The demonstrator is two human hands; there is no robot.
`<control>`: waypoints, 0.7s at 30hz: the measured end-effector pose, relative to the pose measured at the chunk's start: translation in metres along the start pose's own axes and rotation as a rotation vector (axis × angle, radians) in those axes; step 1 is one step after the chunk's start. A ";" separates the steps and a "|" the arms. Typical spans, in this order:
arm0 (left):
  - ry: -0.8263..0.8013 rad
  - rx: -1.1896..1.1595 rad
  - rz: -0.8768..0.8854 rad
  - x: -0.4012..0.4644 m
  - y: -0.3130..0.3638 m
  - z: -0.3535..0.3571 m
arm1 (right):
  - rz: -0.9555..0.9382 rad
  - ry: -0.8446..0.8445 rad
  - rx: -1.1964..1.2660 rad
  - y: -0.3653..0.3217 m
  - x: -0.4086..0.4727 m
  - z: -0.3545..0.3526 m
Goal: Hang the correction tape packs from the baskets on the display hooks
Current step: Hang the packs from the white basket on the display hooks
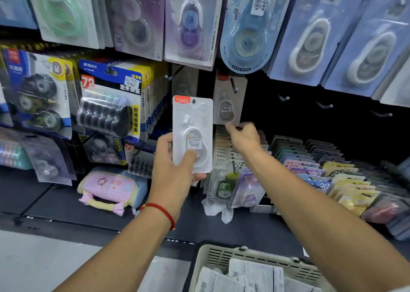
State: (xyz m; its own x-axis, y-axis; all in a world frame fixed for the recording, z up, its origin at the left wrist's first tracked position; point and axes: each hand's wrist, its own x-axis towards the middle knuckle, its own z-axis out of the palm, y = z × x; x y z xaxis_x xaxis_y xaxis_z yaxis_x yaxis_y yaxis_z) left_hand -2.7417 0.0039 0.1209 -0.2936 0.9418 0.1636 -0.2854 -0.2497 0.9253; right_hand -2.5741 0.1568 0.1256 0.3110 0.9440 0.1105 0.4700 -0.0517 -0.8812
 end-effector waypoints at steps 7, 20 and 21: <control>-0.244 0.063 0.050 -0.008 0.002 0.012 | -0.362 -0.475 0.335 -0.010 -0.107 -0.066; -0.215 0.008 0.034 -0.013 0.011 0.030 | -0.293 -0.279 0.351 -0.027 -0.106 -0.081; -0.207 0.007 0.031 -0.012 0.012 0.031 | -0.285 -0.270 0.366 -0.027 -0.106 -0.080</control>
State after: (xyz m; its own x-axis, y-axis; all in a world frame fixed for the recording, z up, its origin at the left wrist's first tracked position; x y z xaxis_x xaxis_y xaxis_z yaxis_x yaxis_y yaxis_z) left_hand -2.7136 -0.0036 0.1403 -0.1082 0.9601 0.2578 -0.2728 -0.2780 0.9210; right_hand -2.5541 0.0326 0.1747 -0.0329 0.9568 0.2890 0.1708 0.2903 -0.9416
